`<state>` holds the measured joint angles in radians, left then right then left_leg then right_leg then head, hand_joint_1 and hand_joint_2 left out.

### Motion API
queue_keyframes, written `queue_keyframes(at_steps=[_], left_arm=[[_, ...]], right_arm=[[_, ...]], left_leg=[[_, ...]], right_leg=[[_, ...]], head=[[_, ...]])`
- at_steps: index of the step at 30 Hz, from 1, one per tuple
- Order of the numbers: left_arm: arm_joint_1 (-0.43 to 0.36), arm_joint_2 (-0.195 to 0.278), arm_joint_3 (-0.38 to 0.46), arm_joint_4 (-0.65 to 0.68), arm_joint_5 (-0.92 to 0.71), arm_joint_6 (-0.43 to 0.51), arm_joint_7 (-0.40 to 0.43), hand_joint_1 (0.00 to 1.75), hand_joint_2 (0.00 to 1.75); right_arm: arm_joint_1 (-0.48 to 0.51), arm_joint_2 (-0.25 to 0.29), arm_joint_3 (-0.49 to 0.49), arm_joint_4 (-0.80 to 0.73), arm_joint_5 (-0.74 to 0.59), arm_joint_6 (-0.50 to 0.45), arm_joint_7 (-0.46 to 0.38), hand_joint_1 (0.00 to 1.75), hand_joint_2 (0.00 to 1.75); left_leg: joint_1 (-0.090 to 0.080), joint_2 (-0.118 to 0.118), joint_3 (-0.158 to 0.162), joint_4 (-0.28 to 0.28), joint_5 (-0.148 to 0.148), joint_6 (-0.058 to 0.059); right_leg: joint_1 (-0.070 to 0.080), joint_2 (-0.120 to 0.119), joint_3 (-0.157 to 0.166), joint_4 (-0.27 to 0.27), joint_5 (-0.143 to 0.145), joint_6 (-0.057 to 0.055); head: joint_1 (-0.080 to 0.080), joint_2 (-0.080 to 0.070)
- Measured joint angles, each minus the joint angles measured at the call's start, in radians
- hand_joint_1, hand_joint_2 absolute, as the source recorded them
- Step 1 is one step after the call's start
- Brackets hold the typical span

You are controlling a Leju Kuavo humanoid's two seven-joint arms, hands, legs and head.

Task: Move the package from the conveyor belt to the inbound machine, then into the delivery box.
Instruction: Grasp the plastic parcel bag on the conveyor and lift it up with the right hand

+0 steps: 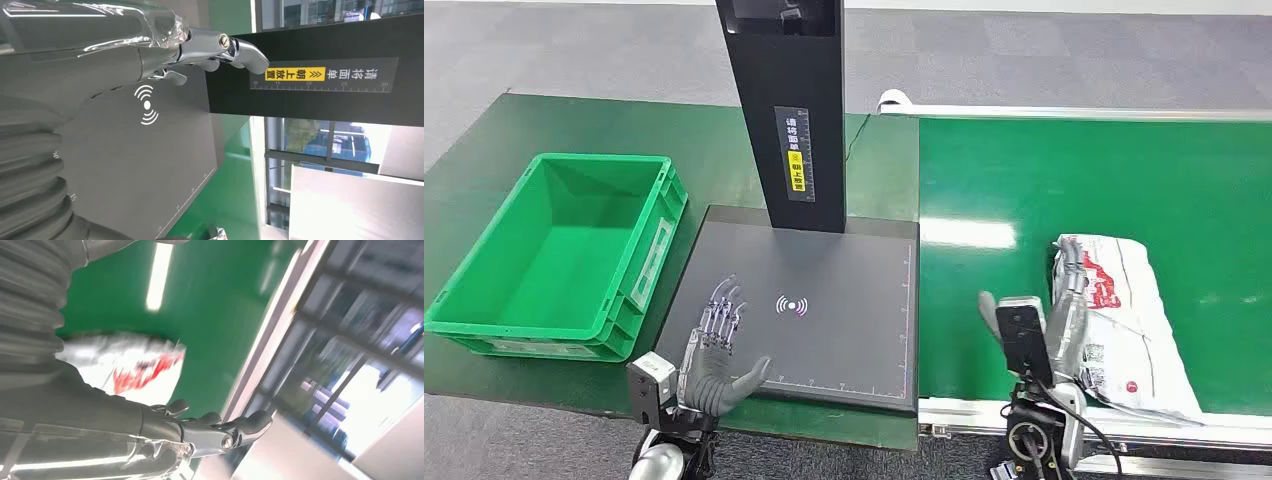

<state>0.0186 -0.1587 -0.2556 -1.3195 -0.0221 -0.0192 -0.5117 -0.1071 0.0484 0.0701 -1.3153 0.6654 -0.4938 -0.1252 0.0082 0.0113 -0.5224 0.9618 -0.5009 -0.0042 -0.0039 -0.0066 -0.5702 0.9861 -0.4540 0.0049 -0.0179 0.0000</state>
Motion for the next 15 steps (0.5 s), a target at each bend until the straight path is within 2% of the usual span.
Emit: queue_keyframes(at_steps=[2,6,10,15], left_arm=[[0.003,0.0,0.0,-0.006,0.0,0.002,0.005,0.0,1.75],[0.023,0.001,0.002,-0.025,-0.003,0.008,0.018,0.0,1.75],[0.034,0.001,0.004,-0.032,-0.008,0.013,0.023,0.0,1.75],[0.039,-0.001,0.004,-0.034,-0.009,-0.001,0.04,0.0,1.75]], right_arm=[[-0.006,-0.014,-0.03,0.011,0.049,-0.001,0.039,0.0,1.75],[-0.026,-0.064,-0.173,0.051,0.236,0.045,0.208,0.0,1.75],[-0.028,-0.086,-0.27,0.082,0.38,0.148,0.332,0.0,1.75],[-0.023,-0.088,-0.302,0.122,0.536,0.333,0.462,0.0,1.75]], left_leg=[[0.0,-0.001,0.0,0.0,0.0,0.0],[0.0,-0.005,-0.001,0.0,0.0,0.0],[0.0,-0.004,-0.001,0.0,0.0,0.0],[0.001,-0.004,-0.001,0.0,0.0,0.0]], right_leg=[[0.0,0.0,0.0,0.0,0.0,0.0],[0.0,-0.004,0.0,0.0,0.0,0.0],[0.0,-0.003,0.0,0.0,0.0,0.0],[0.001,-0.003,-0.001,0.0,0.0,0.0]], head=[[0.0,0.0],[0.0,0.0],[0.0,0.0],[0.0,0.0]])
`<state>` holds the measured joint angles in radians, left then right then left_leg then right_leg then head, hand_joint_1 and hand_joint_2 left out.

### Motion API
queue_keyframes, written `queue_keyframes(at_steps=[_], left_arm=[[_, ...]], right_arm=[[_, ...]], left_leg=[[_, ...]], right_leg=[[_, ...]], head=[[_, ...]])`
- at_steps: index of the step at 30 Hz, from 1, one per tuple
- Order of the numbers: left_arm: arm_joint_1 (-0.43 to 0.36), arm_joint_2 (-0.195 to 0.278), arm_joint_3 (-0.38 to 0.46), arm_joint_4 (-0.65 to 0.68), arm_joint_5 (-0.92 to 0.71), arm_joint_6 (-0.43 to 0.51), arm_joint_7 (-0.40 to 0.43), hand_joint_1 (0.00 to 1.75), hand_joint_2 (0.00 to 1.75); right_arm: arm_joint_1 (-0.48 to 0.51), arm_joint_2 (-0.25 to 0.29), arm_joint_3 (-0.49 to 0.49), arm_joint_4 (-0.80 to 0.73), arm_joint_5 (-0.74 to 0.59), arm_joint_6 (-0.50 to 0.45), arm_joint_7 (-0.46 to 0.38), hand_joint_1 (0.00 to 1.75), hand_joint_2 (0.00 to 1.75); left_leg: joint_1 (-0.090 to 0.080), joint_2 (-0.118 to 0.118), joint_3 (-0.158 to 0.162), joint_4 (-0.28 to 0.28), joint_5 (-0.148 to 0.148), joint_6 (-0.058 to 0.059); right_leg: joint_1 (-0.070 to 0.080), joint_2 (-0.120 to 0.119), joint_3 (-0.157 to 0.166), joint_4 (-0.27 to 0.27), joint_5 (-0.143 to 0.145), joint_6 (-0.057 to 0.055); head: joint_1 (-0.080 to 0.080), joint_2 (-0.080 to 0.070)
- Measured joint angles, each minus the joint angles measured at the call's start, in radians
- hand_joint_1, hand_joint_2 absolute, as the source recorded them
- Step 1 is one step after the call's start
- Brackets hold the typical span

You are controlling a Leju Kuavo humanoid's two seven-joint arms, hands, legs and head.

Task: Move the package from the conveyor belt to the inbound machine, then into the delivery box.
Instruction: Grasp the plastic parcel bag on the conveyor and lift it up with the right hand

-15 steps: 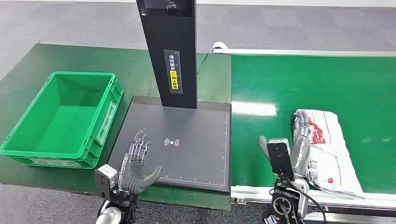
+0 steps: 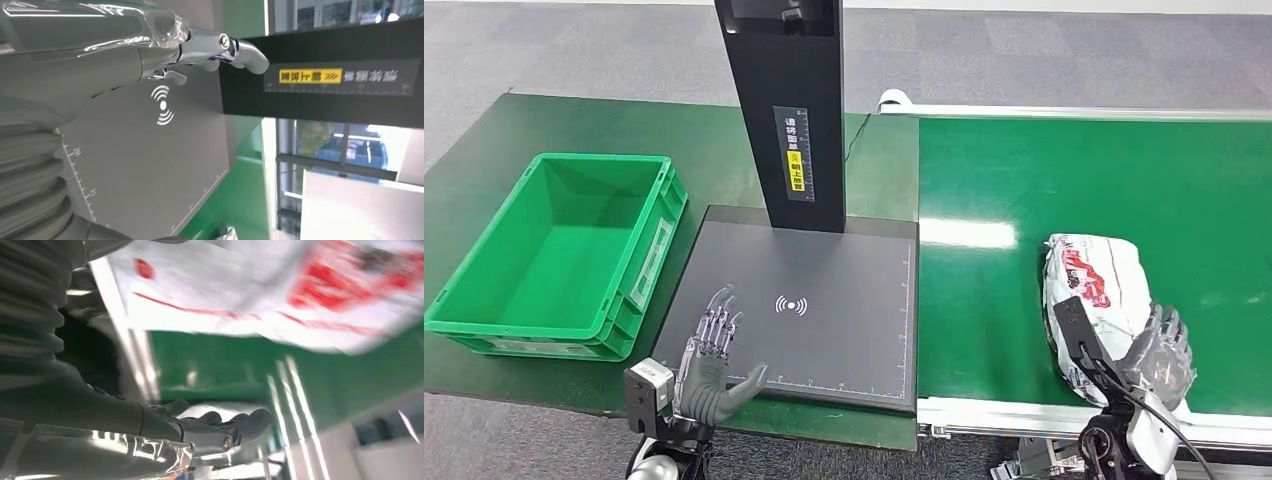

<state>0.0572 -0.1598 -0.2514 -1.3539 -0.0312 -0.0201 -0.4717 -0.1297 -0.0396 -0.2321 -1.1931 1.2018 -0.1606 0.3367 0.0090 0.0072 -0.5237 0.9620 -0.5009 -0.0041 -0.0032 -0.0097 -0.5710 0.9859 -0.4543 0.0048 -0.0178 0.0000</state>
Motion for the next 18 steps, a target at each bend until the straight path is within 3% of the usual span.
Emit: queue_keyframes(at_steps=[7,16,18], left_arm=[[0.0,-0.008,0.0,0.003,-0.009,-0.007,0.012,0.0,1.75],[-0.008,-0.016,0.004,0.015,-0.016,-0.007,0.019,0.0,1.75],[-0.01,-0.016,0.006,0.019,-0.013,-0.007,0.02,0.0,1.75]], right_arm=[[0.041,-0.003,-0.003,0.034,0.086,0.173,0.024,0.0,1.75],[0.051,-0.004,0.005,0.053,0.09,0.242,-0.02,0.0,1.75],[0.05,-0.006,0.007,0.058,0.09,0.243,-0.02,0.09,1.75]], left_leg=[[0.0,0.0,0.0,0.0,0.0,0.0],[0.0,0.0,-0.001,0.0,0.0,0.0],[0.0,0.0,-0.001,0.0,0.0,0.0]], right_leg=[[0.0,0.0,0.0,0.0,0.0,0.0],[0.0,0.0,0.0,0.0,0.0,0.0],[0.0,0.0,0.0,0.0,0.0,0.0]], head=[[0.0,0.0],[0.0,0.0],[0.0,0.0]])
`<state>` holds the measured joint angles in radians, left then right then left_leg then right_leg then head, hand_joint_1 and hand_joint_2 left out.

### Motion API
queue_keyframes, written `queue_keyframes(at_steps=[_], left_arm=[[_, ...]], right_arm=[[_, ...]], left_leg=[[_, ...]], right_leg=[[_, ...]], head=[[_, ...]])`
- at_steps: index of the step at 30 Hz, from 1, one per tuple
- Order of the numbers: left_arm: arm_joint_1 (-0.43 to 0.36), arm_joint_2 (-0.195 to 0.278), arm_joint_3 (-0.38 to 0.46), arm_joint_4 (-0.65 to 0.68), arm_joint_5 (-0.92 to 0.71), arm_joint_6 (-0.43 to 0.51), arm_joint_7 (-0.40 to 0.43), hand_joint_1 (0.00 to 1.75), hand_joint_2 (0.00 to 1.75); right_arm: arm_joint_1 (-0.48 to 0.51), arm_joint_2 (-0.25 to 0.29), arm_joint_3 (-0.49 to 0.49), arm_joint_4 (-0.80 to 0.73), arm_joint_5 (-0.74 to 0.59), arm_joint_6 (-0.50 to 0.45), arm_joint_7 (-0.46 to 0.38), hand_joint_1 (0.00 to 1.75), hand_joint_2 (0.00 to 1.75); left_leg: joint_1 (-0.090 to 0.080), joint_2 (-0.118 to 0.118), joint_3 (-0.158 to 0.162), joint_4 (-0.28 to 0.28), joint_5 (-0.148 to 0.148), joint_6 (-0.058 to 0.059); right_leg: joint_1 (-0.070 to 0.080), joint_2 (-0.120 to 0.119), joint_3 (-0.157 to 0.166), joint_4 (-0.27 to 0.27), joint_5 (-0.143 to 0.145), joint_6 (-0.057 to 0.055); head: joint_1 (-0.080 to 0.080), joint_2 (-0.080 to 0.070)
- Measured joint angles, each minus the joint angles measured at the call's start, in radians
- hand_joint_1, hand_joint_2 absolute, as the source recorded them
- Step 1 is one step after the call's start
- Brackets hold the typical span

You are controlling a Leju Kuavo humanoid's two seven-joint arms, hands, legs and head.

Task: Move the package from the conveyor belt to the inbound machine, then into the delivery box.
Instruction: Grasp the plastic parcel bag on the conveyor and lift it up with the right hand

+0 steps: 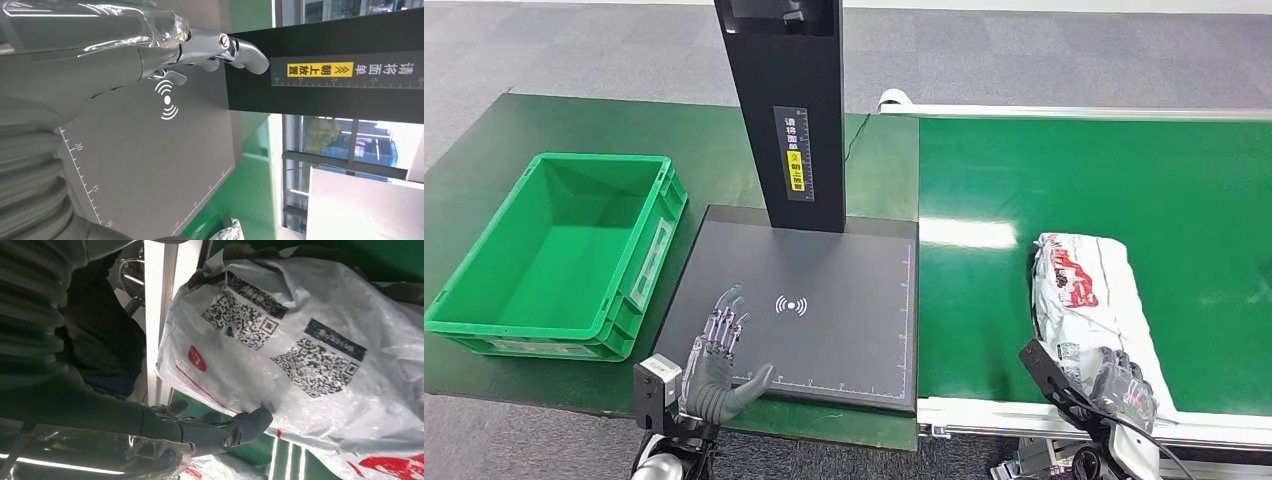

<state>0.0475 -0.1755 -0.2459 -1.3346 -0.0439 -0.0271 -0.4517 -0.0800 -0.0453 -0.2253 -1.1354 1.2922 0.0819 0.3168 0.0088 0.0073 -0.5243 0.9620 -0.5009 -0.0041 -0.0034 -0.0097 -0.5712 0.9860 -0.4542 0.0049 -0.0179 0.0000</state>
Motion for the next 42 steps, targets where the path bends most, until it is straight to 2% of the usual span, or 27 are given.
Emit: queue_keyframes(at_steps=[3,4,16,24,27,29,33,38,42], left_arm=[[-0.001,0.0,0.003,0.003,0.003,0.0,0.001,0.0,1.75],[0.0,0.0,0.004,0.003,0.003,0.0,0.001,0.0,1.75],[0.001,0.0,0.016,0.002,0.006,-0.001,0.003,0.0,1.75],[0.007,-0.002,0.017,0.002,0.006,-0.009,0.007,0.0,1.75],[0.013,-0.002,0.017,0.002,0.005,-0.009,0.006,0.0,1.75],[0.02,-0.002,0.018,-0.003,0.005,-0.003,0.0,0.0,1.75],[0.033,-0.002,0.026,-0.024,0.002,0.016,-0.016,0.0,1.75],[0.036,-0.002,0.033,-0.038,-0.002,0.039,-0.044,0.0,1.75],[0.029,-0.002,0.033,-0.039,0.007,0.055,-0.065,0.0,1.75]], right_arm=[[-0.007,0.0,0.002,0.009,-0.001,-0.018,-0.008,1.34,1.75],[-0.012,0.0,0.002,0.012,-0.002,-0.029,-0.013,1.7,1.75],[-0.032,-0.001,0.007,0.021,-0.009,-0.056,-0.005,1.75,1.75],[-0.001,0.0,0.008,0.02,-0.01,-0.043,0.005,1.75,1.75],[0.006,0.001,0.008,0.014,-0.035,-0.066,-0.014,1.75,1.75],[0.005,0.005,0.007,0.001,-0.093,-0.133,-0.07,1.75,1.75],[-0.015,0.021,0.007,-0.06,-0.269,-0.304,-0.234,1.75,1.75],[-0.032,0.052,0.034,-0.178,-0.486,-0.524,-0.513,1.75,1.75],[-0.032,0.08,0.103,-0.267,-0.539,-0.657,-0.688,1.75,1.75]], left_leg=[[0.0,0.0,0.0,0.0,0.0,0.0],[0.0,0.0,0.0,0.0,0.0,0.0],[0.0,0.0,0.0,0.0,0.0,0.0],[0.0,0.0,0.0,0.0,0.0,0.0],[0.0,0.0,-0.001,0.0,0.0,0.0],[0.0,0.0,-0.001,0.0,0.0,0.0],[0.0,0.0,0.0,0.0,0.0,0.0],[0.0,0.0,0.0,0.0,0.001,0.0],[0.0,0.0,0.0,0.0,0.001,0.0]], right_leg=[[0.0,0.0,0.0,0.0,0.0,0.0],[0.0,0.0,0.0,0.0,0.0,0.0],[0.0,0.0,0.0,0.0,0.0,0.0],[0.0,0.0,0.0,0.0,0.0,0.0],[0.0,0.0,0.0,0.0,0.0,0.0],[0.0,0.0,0.0,0.0,0.0,0.0],[0.0,0.0,0.0,0.0,0.0,0.0],[0.0,0.0,0.0,0.0,0.0,0.0],[0.0,0.0,0.0,0.0,0.0,0.0]], head=[[0.0,0.0],[0.0,0.0],[0.0,0.0],[0.0,0.0],[0.0,0.0],[0.0,0.0],[0.0,0.0],[0.0,0.0],[0.0,0.0]])
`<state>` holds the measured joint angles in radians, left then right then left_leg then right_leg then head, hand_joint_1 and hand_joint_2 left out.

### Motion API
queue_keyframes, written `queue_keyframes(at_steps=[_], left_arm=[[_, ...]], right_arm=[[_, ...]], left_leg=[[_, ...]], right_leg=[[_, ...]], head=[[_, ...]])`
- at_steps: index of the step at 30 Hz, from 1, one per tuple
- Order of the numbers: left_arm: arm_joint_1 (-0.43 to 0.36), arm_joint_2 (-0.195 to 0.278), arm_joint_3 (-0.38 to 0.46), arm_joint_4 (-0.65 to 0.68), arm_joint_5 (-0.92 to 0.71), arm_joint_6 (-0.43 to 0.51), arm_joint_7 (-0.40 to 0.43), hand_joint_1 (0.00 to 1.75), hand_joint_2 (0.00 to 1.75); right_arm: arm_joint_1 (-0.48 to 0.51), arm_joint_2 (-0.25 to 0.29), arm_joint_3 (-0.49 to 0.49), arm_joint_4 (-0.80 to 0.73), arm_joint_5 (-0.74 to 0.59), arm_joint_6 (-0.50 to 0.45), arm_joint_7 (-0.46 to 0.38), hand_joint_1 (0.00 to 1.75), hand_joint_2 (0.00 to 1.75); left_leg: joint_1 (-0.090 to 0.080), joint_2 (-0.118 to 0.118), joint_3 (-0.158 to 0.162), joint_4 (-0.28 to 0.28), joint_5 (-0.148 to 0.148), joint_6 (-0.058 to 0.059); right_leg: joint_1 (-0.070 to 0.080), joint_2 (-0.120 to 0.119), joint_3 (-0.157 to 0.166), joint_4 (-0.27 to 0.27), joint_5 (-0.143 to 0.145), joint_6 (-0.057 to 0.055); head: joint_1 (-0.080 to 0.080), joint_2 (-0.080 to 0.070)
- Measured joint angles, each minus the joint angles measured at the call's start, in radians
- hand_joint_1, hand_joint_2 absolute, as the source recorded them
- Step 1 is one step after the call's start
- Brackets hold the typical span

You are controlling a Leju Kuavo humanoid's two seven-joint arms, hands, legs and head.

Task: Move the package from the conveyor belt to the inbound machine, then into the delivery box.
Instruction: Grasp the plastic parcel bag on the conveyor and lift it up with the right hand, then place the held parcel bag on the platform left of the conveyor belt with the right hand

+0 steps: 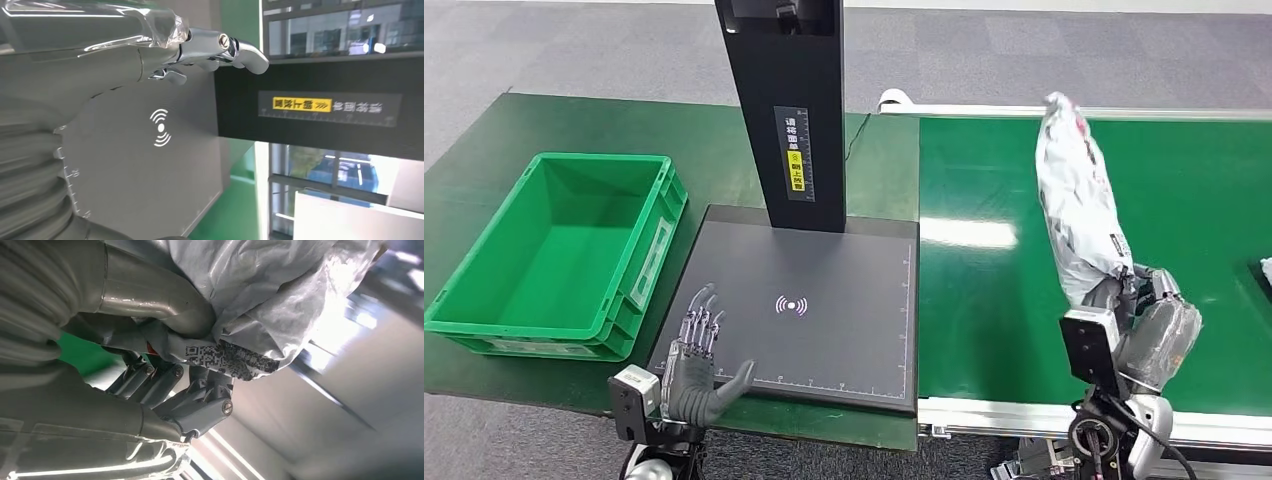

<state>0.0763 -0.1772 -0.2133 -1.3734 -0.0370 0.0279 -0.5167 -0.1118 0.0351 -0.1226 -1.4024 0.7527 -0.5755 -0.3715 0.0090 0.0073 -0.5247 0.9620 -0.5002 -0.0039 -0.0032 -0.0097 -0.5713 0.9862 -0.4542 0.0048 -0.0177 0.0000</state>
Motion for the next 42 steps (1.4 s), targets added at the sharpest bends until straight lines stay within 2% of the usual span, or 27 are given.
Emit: queue_keyframes(at_steps=[4,8,12,17,20,24,28,36,42], left_arm=[[-0.011,0.0,-0.001,0.001,0.005,0.013,-0.017,0.0,1.75],[-0.026,0.001,-0.001,0.008,0.001,0.022,-0.03,0.0,1.75],[-0.049,0.001,-0.001,0.019,0.002,0.026,-0.038,0.0,1.75],[-0.068,0.0,-0.002,0.032,0.021,0.027,-0.046,0.0,1.75],[-0.077,0.0,-0.005,0.041,0.031,0.022,-0.049,0.0,1.75],[-0.089,0.001,-0.017,0.056,0.035,0.019,-0.05,0.0,1.75],[-0.105,0.001,-0.026,0.071,0.042,0.019,-0.05,0.0,1.75],[-0.113,0.001,-0.037,0.092,0.058,0.022,-0.051,0.0,1.75],[-0.113,0.001,-0.044,0.103,0.064,0.023,-0.053,0.0,1.75]], right_arm=[[0.0,0.014,0.119,-0.042,0.105,-0.038,-0.07,1.75,1.75],[-0.005,0.018,0.267,-0.028,0.296,-0.008,-0.038,1.75,1.75],[-0.031,0.018,0.417,0.068,0.423,0.124,0.062,1.75,1.75],[-0.076,0.021,0.546,0.26,0.465,0.272,0.143,1.75,1.75],[-0.114,0.03,0.602,0.398,0.465,0.337,0.168,1.75,1.75],[-0.175,0.049,0.66,0.549,0.445,0.37,0.184,1.75,1.75],[-0.218,0.065,0.698,0.63,0.399,0.381,0.144,1.75,1.75],[-0.205,0.076,0.765,0.633,0.207,0.424,-0.051,1.75,1.75],[-0.169,0.064,0.811,0.556,0.109,0.449,-0.09,1.75,1.75]], left_leg=[[0.0,0.0,0.0,0.0,0.0,0.0],[0.0,0.0,0.0,0.0,0.0,0.0],[0.0,0.0,0.0,0.0,0.0,0.0],[0.0,0.0,0.0,0.0,0.0,0.0],[0.0,0.0,0.0,0.0,0.0,0.0],[0.0,0.003,0.002,0.0,0.0,0.0],[0.0,0.009,0.009,0.0,-0.002,-0.001],[0.001,0.01,0.012,0.0,-0.001,-0.002],[0.001,0.009,0.009,0.0,-0.002,-0.001]], right_leg=[[0.0,0.0,0.0,0.0,0.0,0.0],[0.0,0.0,0.0,0.0,0.0,0.0],[0.0,0.0,0.0,0.0,0.0,0.0],[0.0,0.0,0.0,0.0,0.0,0.0],[0.0,0.0,0.0,0.0,0.0,0.0],[0.0,0.002,0.001,0.0,0.0,0.0],[0.0,0.007,0.005,0.0,0.0,0.0],[0.001,0.009,0.008,0.0,0.0,0.0],[0.001,0.009,0.006,0.0,0.0,0.0]], head=[[0.0,0.0],[0.0,0.0],[0.0,0.0],[0.0,0.0],[0.0,0.0],[0.0,0.0],[0.0,0.0],[0.0,0.0],[0.0,0.0]])
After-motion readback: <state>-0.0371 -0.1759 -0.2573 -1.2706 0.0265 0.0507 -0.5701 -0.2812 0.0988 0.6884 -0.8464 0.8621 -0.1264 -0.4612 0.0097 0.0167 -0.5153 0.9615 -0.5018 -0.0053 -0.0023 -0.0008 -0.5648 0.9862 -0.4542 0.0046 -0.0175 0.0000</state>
